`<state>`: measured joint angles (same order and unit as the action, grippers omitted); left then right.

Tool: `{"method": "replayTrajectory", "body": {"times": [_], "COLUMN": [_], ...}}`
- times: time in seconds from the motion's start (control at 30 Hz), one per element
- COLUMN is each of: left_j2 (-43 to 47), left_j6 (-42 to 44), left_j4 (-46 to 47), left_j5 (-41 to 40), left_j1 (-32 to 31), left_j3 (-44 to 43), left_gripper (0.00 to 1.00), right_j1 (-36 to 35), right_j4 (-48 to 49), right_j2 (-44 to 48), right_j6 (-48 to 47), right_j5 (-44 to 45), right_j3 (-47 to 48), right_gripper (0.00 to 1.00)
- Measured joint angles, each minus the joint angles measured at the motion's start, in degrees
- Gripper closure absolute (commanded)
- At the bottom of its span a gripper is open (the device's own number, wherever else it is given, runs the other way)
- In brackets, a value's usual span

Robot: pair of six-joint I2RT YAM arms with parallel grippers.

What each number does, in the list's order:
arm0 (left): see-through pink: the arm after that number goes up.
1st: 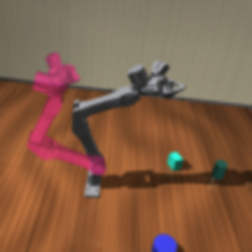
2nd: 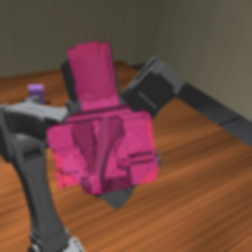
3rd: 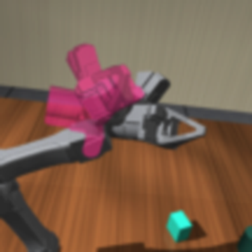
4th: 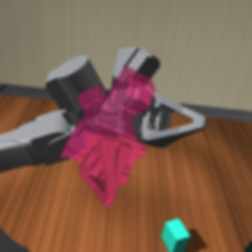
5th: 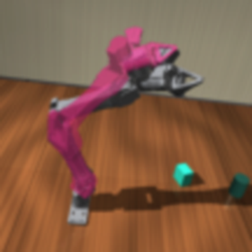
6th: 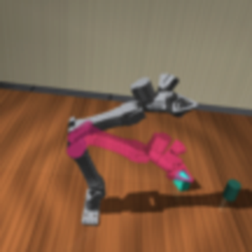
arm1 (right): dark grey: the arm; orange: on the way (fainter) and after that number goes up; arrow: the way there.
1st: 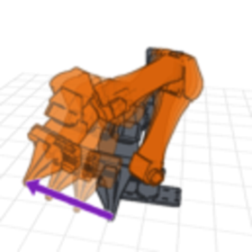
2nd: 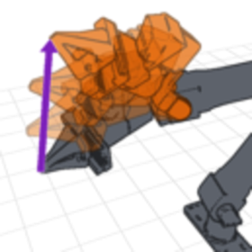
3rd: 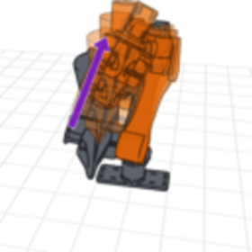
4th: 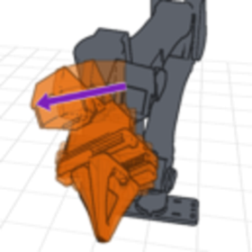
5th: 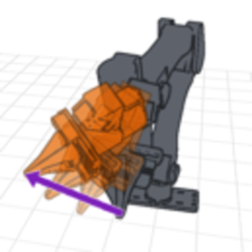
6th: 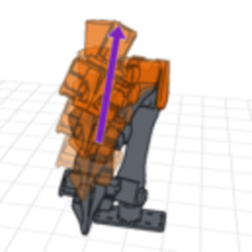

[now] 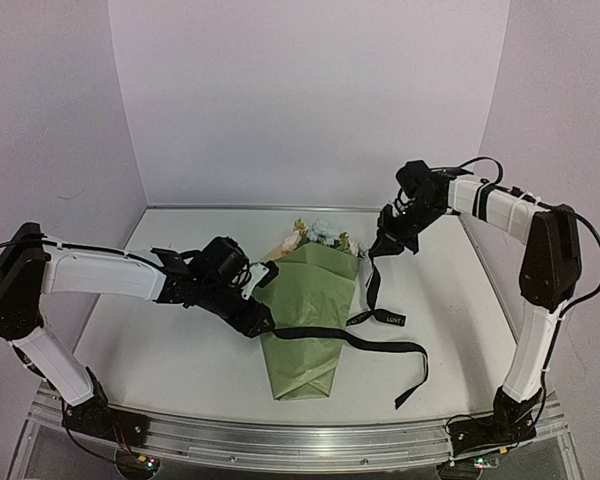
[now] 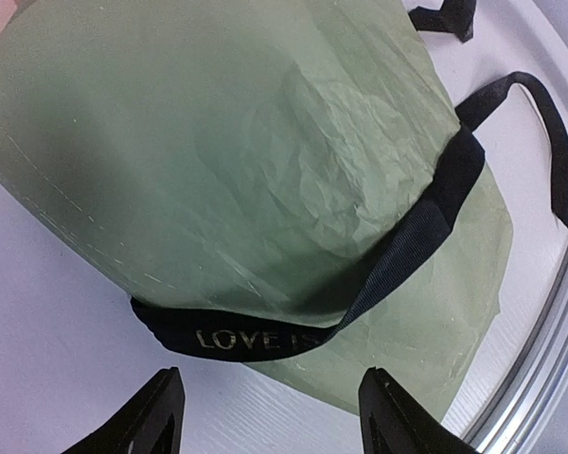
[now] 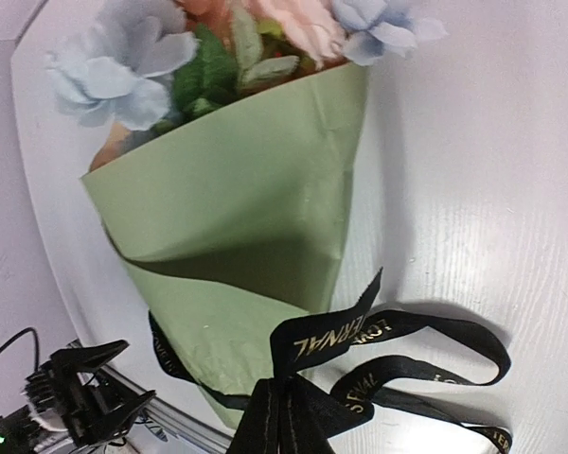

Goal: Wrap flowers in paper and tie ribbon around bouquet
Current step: Cross the ribbon over the folded bouquet.

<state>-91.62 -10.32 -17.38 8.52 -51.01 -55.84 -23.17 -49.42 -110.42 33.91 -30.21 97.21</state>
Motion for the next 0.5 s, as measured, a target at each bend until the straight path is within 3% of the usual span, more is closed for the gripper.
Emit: {"method": "replayTrajectory", "body": {"times": [0.3,0.5], "left_j2": [-2.3,-6.4], "left_j6": [4.7,6.7], "left_j4": [-4.4,-6.7], "left_j5": [2.4,2.4], "left_j1": [-0.3,-1.6], "left_j3": [-3.4,-7.0], "left_gripper": [0.32,0.37], "right_j1": [-1.9,-4.1], "right_j4": [-1.0,-1.3], "right_j2": [3.3,4.4], "right_j6": [-0.4,-1.1], "right_j5": [-6.8,-10.8], "right_j3": [4.4,7.4], "right_gripper": [1.00,1.00]}}
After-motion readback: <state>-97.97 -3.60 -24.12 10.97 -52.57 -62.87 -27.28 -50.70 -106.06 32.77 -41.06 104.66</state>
